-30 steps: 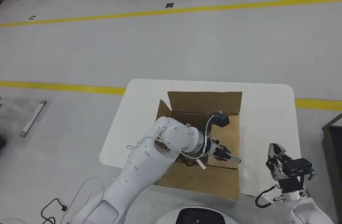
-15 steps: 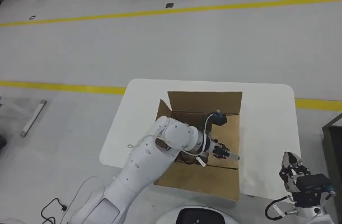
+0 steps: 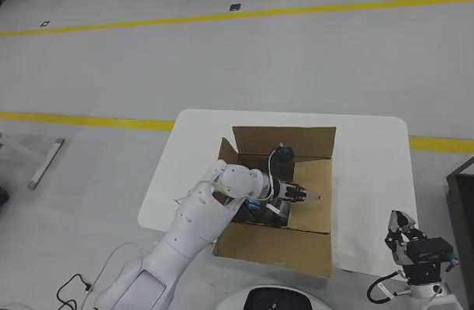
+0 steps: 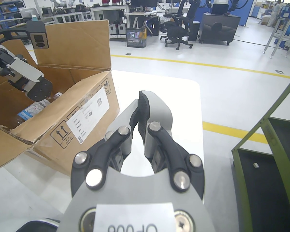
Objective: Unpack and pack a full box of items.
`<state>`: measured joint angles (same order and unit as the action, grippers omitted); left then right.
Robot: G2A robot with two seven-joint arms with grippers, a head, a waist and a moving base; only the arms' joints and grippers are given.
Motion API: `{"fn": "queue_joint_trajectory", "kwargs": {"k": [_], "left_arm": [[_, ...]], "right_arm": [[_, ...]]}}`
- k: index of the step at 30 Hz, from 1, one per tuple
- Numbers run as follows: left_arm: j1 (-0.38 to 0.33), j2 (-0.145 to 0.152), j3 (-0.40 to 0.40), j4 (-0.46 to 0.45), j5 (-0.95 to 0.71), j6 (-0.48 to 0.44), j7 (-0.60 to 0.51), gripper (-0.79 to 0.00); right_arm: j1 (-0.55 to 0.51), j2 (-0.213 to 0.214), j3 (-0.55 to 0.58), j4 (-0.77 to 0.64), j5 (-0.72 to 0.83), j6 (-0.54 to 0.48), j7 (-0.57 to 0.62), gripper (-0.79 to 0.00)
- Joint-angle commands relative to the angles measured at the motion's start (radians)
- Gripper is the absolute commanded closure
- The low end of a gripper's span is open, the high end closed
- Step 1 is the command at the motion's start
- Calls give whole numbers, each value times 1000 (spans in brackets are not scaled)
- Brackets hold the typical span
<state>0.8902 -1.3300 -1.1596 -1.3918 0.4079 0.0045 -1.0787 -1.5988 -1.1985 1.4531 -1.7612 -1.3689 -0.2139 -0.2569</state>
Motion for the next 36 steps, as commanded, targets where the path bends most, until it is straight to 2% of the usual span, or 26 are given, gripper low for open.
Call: {"fn": "queue_joint_trajectory", "kwargs": {"k": [1, 5, 7, 14, 25, 36], "left_arm": [[-10, -3, 10, 36, -25, -12, 14, -785], [-27, -7, 30, 96, -40, -31, 50, -785], [-36, -9, 33, 124, -52, -3, 75, -785], [-43, -8, 33, 157, -86, 3, 77, -785], [-54, -12, 15, 148, -343, 6, -8, -785], [-52, -7, 25, 100, -397, 22, -12, -785]], "right_arm": [[1, 0, -2, 1, -3, 2, 0, 0], [-3, -1, -1, 6, -4, 7, -3, 0], [-7, -1, 3, 6, -1, 11, -5, 0], [-29, -1, 22, 1, 11, 17, -5, 0], [-2, -6, -2, 46, 24, 34, 55, 0], [126, -26, -112, 222, 56, 0, 42, 0]]}}
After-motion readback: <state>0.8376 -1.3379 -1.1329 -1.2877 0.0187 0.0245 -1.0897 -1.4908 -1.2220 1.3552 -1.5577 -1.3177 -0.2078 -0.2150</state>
